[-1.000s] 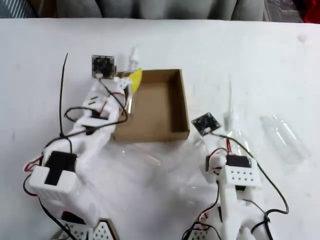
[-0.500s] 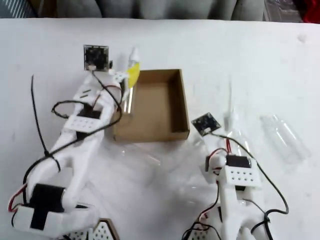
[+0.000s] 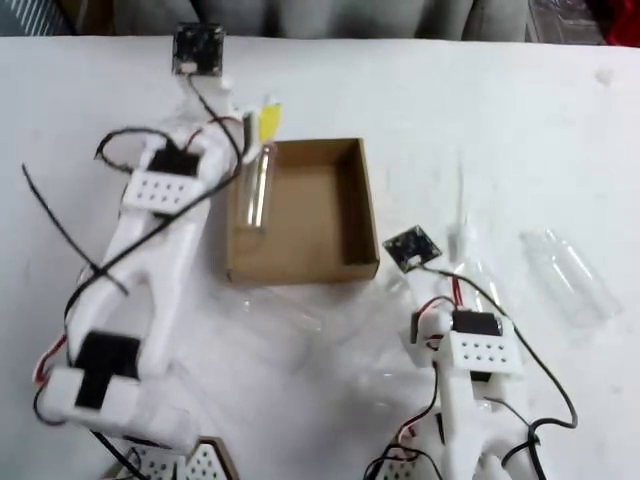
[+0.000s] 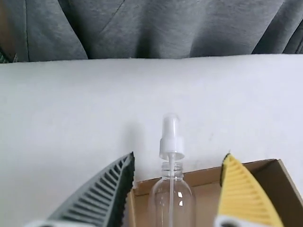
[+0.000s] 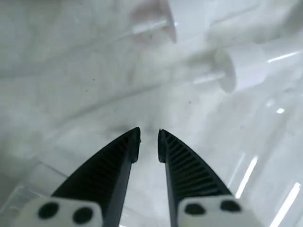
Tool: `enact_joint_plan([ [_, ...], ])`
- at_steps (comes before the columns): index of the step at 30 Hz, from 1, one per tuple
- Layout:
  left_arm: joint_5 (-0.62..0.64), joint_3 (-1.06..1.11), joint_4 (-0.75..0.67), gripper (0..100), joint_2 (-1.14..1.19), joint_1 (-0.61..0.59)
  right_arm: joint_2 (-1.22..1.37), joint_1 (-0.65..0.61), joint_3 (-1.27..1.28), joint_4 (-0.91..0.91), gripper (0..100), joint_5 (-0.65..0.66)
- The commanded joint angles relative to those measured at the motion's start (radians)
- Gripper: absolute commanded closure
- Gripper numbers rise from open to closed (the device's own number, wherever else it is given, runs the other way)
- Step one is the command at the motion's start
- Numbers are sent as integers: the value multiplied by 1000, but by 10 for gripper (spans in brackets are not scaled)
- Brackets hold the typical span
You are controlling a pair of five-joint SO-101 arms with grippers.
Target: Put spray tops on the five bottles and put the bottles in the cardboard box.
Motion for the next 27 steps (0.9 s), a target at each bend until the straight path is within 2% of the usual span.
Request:
enact_joint_plan([
  [1, -9, -218, 107, 729, 94, -7, -13, 4, -2, -10, 957, -9],
  [11, -12, -667, 298, 728, 469, -8, -13, 2, 5, -10, 957, -9],
  [27, -12, -1278, 540, 728, 900, -8, -13, -1, 8, -10, 957, -9],
])
